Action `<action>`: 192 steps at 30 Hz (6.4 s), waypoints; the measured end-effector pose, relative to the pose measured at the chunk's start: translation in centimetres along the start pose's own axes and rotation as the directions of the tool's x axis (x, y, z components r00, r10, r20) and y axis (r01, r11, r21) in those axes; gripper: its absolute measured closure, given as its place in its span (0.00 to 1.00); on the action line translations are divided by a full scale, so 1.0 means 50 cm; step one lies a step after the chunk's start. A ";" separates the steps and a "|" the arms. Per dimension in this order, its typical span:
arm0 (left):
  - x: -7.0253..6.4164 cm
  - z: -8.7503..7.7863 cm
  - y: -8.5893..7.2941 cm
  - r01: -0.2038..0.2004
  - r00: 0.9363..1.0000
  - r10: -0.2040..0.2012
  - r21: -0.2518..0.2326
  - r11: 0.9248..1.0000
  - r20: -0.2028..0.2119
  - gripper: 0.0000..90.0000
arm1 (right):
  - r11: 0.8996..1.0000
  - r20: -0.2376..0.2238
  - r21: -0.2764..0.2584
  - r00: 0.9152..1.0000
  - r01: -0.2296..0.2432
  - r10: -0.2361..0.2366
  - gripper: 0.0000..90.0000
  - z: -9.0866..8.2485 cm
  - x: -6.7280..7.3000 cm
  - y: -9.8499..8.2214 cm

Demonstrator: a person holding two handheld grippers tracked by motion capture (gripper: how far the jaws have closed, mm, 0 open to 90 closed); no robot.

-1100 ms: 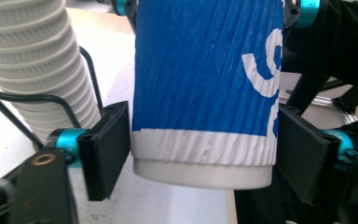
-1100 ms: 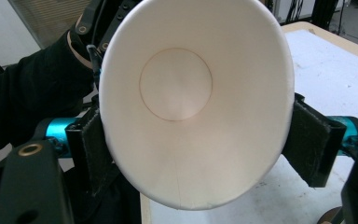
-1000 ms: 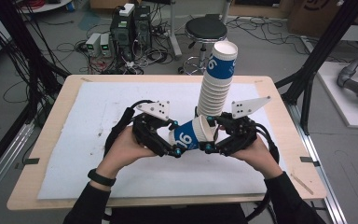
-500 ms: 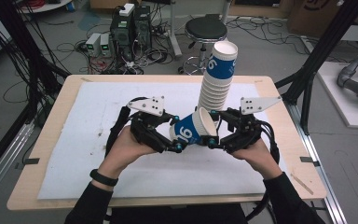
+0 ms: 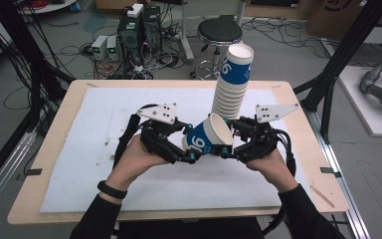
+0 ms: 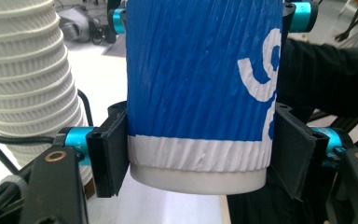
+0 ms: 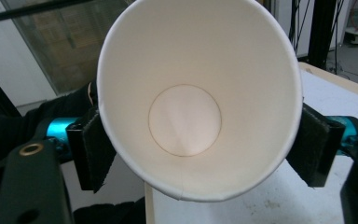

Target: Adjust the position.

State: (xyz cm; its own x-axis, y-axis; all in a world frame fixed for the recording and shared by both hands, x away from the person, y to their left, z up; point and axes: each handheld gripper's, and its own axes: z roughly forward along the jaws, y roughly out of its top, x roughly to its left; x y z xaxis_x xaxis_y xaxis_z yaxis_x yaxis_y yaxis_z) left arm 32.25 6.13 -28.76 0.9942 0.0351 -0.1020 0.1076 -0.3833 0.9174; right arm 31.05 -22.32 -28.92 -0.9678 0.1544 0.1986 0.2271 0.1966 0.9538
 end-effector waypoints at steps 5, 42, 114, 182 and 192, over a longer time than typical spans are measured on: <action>-0.001 0.004 -0.001 0.002 1.000 -0.002 0.050 0.999 0.003 0.30 | 0.999 0.001 0.044 1.000 0.019 -0.019 0.26 0.004 0.002 0.002; -0.001 0.013 -0.001 -0.003 1.000 0.003 -0.037 0.999 0.005 0.33 | 0.999 -0.005 -0.032 0.999 -0.032 0.031 0.18 0.010 0.008 0.003; -0.006 0.033 -0.001 0.054 0.998 -0.052 -0.093 0.994 0.027 0.23 | 1.000 0.002 -0.024 1.000 0.012 -0.012 0.25 0.031 0.021 0.005; -0.008 -0.036 0.005 0.024 0.999 -0.032 -0.194 0.981 -0.038 0.27 | 0.998 0.057 0.048 0.998 0.033 -0.036 0.15 0.024 0.005 -0.020; -0.009 -0.028 0.006 0.030 0.998 -0.039 -0.198 0.980 -0.041 0.27 | 0.998 0.045 0.059 0.998 0.031 -0.033 0.15 0.042 0.006 -0.030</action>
State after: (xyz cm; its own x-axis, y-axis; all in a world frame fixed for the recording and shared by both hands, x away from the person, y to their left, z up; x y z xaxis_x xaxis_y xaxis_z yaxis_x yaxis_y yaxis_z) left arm 31.83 7.28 -27.91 0.9887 0.0882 -0.1216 0.1366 -0.1917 0.9719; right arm 30.67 -20.55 -30.74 -0.9690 0.1911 0.1563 0.2033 0.2582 0.9445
